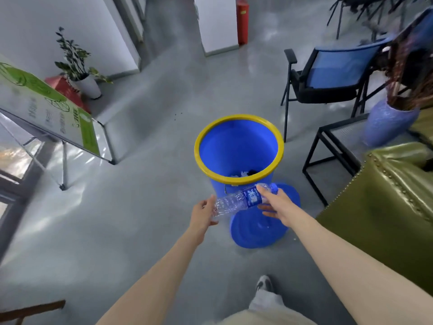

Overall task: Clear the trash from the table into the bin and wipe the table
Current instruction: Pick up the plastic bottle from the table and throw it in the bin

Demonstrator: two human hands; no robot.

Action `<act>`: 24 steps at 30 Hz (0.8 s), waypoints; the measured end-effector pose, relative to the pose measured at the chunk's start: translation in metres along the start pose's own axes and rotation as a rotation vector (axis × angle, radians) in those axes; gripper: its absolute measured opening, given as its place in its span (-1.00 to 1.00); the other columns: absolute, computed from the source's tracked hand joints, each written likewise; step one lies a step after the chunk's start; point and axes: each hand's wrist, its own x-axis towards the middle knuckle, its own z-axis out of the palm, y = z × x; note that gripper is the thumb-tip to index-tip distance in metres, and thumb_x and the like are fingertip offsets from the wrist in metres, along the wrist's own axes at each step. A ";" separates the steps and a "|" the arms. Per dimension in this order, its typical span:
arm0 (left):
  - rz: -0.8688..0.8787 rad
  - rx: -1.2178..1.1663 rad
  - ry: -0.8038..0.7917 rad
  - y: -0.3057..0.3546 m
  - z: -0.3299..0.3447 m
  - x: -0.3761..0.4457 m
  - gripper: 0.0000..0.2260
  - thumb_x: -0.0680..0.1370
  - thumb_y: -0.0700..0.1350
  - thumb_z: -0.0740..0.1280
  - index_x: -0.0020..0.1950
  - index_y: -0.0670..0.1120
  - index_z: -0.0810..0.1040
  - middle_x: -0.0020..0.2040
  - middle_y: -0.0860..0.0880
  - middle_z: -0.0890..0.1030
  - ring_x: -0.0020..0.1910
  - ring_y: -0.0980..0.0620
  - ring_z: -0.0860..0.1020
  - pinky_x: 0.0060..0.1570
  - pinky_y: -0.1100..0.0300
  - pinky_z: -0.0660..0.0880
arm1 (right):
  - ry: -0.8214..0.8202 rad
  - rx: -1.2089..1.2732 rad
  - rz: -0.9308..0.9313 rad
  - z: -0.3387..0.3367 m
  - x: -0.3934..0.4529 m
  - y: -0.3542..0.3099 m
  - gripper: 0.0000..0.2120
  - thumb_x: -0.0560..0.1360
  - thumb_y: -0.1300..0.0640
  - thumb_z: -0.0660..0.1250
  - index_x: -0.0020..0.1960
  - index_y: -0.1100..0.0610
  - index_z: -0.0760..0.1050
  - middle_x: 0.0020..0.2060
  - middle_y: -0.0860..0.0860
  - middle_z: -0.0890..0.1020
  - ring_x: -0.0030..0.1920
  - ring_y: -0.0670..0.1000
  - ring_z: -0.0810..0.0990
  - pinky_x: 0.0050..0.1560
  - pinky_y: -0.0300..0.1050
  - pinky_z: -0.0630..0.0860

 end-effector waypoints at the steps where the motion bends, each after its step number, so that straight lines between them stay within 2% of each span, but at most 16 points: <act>1: 0.006 -0.005 0.007 0.012 0.006 0.015 -0.68 0.60 0.15 0.30 0.04 -0.10 0.59 -0.04 -0.07 0.65 -0.09 0.00 0.62 -0.22 0.13 0.62 | -0.009 -0.004 -0.009 -0.003 0.015 -0.016 -0.59 0.48 -0.26 0.40 0.20 -0.04 0.52 0.04 0.00 0.70 0.00 0.05 0.69 0.00 -0.02 0.64; 5: -0.011 0.009 0.015 0.039 0.024 0.058 -0.64 0.61 0.17 0.29 0.04 -0.14 0.59 -0.03 -0.10 0.64 -0.07 -0.04 0.61 -0.28 0.17 0.58 | -0.026 -0.023 -0.017 -0.013 0.057 -0.053 -0.61 0.50 -0.26 0.37 0.21 -0.07 0.53 0.04 -0.04 0.68 0.00 0.04 0.68 0.01 -0.04 0.62; 10: -0.018 0.007 0.025 0.064 0.039 0.116 -0.66 0.60 0.14 0.32 0.06 -0.14 0.61 -0.06 -0.10 0.65 -0.14 -0.01 0.62 -0.26 0.15 0.61 | -0.018 -0.014 0.002 -0.017 0.109 -0.080 -0.66 0.50 -0.26 0.38 0.16 -0.10 0.50 0.01 -0.03 0.68 -0.07 0.01 0.68 -0.13 -0.09 0.61; 13: -0.008 0.024 0.025 0.074 0.043 0.155 -0.67 0.58 0.15 0.35 0.10 -0.12 0.59 -0.08 -0.09 0.63 -0.15 0.00 0.61 -0.25 0.13 0.64 | 0.042 0.044 0.023 -0.012 0.144 -0.089 -0.63 0.48 -0.23 0.41 0.16 -0.11 0.39 -0.01 -0.03 0.68 -0.11 0.01 0.69 -0.04 0.00 0.62; 15: 0.001 0.036 0.031 0.081 0.045 0.182 -0.71 0.58 0.14 0.36 0.10 -0.07 0.56 -0.05 -0.09 0.61 -0.13 0.00 0.60 -0.17 0.04 0.65 | 0.051 0.050 0.029 -0.007 0.165 -0.096 -0.64 0.49 -0.22 0.39 0.17 -0.12 0.36 0.00 -0.02 0.67 -0.10 0.04 0.68 -0.05 0.01 0.63; 18: -0.011 0.077 0.048 0.091 0.047 0.236 -0.70 0.55 0.14 0.39 0.11 -0.05 0.51 -0.03 -0.09 0.60 -0.13 -0.04 0.57 0.02 -0.07 0.59 | 0.097 0.024 0.052 0.002 0.205 -0.107 -0.58 0.51 -0.20 0.38 0.26 -0.08 0.35 0.03 -0.04 0.66 -0.06 0.00 0.66 -0.13 -0.05 0.62; 21: -0.055 0.126 0.010 0.101 0.048 0.298 -0.62 0.53 0.18 0.40 0.14 -0.07 0.48 -0.12 -0.04 0.58 -0.21 -0.01 0.54 -0.10 0.06 0.52 | 0.182 0.013 0.103 0.014 0.252 -0.113 -0.53 0.51 -0.19 0.38 0.30 0.00 0.36 0.14 -0.01 0.61 0.02 0.01 0.60 -0.20 -0.09 0.54; 24: -0.115 0.165 -0.052 0.110 0.049 0.347 -0.62 0.50 0.20 0.42 0.11 -0.05 0.47 -0.14 -0.04 0.60 -0.22 -0.01 0.54 -0.11 0.08 0.50 | 0.322 0.014 0.142 0.028 0.292 -0.114 -0.58 0.51 -0.15 0.39 0.23 0.06 0.39 0.20 0.04 0.56 0.08 0.02 0.56 -0.07 0.01 0.57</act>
